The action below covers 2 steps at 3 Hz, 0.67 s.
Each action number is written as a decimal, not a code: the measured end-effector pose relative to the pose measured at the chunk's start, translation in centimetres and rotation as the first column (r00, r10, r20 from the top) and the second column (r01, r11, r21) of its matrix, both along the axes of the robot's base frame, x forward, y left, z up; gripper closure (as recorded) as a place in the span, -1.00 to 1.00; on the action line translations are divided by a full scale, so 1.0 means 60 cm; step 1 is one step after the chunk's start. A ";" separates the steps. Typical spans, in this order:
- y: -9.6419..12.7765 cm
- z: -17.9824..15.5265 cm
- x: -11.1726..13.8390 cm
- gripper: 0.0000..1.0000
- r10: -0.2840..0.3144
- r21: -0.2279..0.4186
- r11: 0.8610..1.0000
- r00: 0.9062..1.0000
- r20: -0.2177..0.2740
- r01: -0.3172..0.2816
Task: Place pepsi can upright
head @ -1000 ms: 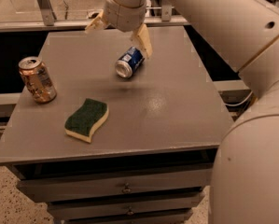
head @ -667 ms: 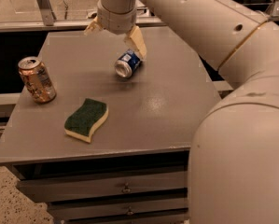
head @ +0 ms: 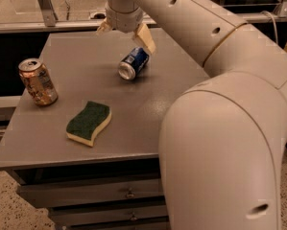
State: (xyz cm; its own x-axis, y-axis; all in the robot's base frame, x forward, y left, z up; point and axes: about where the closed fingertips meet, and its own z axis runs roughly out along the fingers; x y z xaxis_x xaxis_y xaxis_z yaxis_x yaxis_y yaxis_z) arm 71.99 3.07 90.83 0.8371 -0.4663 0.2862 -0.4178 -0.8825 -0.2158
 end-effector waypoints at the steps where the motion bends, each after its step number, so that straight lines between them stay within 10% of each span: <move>1: -0.018 -0.010 0.015 -1.00 0.005 -0.006 1.000 0.999 -0.036 -0.006; 2: -0.032 -0.029 0.027 -1.00 0.016 -0.001 1.000 0.997 -0.071 -0.016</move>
Offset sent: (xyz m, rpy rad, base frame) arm 0.0217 -0.0352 -0.0224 -0.0097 0.1334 0.0239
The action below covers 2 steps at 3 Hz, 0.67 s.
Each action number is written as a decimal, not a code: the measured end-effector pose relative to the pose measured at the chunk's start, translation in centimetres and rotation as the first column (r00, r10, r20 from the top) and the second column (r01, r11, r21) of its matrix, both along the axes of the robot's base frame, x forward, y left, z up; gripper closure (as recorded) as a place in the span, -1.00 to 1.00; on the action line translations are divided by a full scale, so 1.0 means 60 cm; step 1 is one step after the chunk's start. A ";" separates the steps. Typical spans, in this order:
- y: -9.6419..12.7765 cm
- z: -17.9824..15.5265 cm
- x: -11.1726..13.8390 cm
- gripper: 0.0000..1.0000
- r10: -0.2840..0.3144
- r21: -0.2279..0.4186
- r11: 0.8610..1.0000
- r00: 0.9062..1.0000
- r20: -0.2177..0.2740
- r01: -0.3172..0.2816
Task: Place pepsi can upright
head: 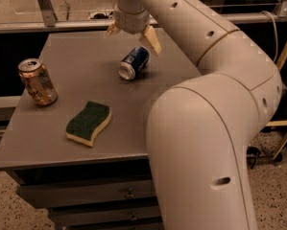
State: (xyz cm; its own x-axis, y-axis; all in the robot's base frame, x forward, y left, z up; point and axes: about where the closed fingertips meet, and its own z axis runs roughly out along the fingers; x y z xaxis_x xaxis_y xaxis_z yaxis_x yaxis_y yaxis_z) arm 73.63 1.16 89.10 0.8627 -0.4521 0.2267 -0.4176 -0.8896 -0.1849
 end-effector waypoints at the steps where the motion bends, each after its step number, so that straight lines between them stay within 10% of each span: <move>1: -0.012 -0.015 0.016 -1.00 0.004 0.010 1.000 1.000 -0.018 -0.004; 2: -0.025 -0.036 0.027 -1.00 0.007 0.008 1.000 0.999 -0.041 -0.006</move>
Offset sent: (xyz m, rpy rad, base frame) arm 0.0175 -0.0332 -0.0270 -0.0153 0.1066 0.0043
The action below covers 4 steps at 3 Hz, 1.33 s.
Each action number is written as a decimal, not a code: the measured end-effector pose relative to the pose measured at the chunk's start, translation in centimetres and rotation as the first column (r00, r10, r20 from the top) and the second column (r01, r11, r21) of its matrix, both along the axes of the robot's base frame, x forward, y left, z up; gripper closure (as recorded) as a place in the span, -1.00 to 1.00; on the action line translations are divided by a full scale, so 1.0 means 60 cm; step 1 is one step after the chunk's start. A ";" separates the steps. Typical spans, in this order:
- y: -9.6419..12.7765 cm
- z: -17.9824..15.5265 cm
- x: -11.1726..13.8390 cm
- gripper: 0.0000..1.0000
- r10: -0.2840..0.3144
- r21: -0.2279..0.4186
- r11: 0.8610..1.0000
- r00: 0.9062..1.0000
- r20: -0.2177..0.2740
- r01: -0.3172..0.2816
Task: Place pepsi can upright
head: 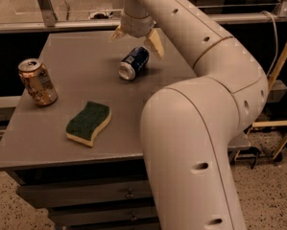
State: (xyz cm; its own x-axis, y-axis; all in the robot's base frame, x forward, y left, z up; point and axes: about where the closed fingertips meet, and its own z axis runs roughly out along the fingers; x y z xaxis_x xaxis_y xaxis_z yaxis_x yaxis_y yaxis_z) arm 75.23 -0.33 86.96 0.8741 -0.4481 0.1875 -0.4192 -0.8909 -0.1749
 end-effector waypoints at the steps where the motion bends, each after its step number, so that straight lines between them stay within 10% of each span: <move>1: -0.010 -0.023 0.009 -0.72 -0.002 -0.002 1.000 1.000 -0.026 0.002; 4: 0.030 0.020 -0.037 0.67 0.095 0.037 0.995 0.993 -0.064 -0.093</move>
Offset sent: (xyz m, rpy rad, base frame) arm -0.0096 -0.0172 -0.0138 -0.0219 0.1217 0.0005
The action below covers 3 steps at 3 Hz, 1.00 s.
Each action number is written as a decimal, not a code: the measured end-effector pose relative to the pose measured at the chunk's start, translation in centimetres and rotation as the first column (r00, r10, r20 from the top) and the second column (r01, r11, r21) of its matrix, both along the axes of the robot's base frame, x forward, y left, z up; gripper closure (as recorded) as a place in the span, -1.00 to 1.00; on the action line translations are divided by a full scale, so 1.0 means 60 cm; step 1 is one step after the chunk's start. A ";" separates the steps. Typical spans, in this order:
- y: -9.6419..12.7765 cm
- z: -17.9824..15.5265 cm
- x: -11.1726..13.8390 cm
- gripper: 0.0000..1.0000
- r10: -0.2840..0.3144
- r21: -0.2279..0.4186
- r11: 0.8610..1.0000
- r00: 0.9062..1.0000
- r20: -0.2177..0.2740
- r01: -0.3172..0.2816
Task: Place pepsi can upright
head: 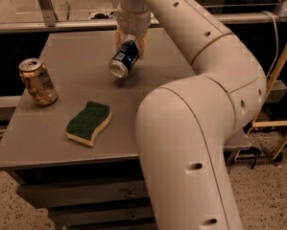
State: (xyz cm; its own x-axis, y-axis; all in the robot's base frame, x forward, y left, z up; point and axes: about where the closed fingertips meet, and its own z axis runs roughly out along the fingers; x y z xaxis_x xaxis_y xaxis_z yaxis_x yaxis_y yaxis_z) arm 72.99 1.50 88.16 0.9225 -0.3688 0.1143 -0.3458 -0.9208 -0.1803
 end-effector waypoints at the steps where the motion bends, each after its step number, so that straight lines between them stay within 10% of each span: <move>1: 0.022 0.035 -0.011 1.00 0.027 0.071 0.997 1.000 0.005 -0.028; 3: 0.043 0.091 -0.021 1.00 0.029 0.237 0.971 0.999 0.031 -0.036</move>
Offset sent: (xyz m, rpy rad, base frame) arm -0.0645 -0.0087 0.1040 0.3089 0.1319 0.0392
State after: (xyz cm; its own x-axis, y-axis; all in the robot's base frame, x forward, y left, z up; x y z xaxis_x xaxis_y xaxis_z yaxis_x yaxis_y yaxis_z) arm 71.72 4.10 93.65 0.9322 -0.3582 0.0523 -0.3083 -0.8612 -0.4041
